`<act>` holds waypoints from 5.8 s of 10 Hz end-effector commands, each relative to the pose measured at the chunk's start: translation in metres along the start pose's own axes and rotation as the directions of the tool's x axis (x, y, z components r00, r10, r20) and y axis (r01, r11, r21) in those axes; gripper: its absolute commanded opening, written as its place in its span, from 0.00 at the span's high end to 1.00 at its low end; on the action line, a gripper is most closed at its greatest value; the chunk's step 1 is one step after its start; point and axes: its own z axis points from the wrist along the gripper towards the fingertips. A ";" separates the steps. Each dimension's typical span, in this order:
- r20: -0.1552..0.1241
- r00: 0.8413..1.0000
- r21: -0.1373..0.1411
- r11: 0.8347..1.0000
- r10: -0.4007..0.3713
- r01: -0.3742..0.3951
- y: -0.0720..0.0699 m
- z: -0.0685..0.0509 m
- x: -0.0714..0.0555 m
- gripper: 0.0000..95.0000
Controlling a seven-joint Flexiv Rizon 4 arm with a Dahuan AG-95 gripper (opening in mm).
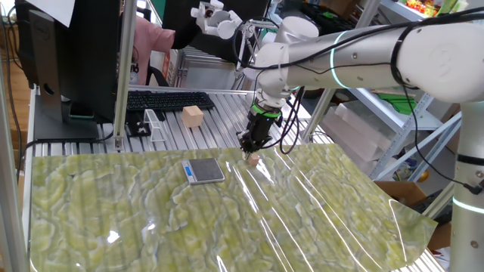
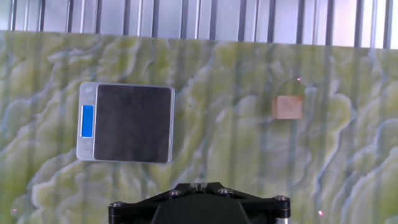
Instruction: Place the block on the scale
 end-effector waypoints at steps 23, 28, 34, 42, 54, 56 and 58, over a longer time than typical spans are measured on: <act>0.007 0.999 0.014 0.999 -0.051 0.051 -0.077 0.020 -0.071 1.00; 0.024 0.999 0.019 0.999 -0.041 0.041 -0.096 0.029 -0.072 1.00; 0.034 0.996 0.098 0.992 -0.081 0.077 -0.095 0.038 -0.079 1.00; 0.047 0.996 0.110 0.991 -0.081 0.076 -0.103 0.054 -0.080 1.00; 0.069 0.996 0.057 0.997 -0.060 0.056 -0.114 0.063 -0.075 0.60; 0.074 0.995 0.059 0.997 -0.060 0.056 -0.113 0.067 -0.077 0.60; 0.073 0.995 0.060 0.997 -0.061 0.056 -0.113 0.070 -0.077 0.60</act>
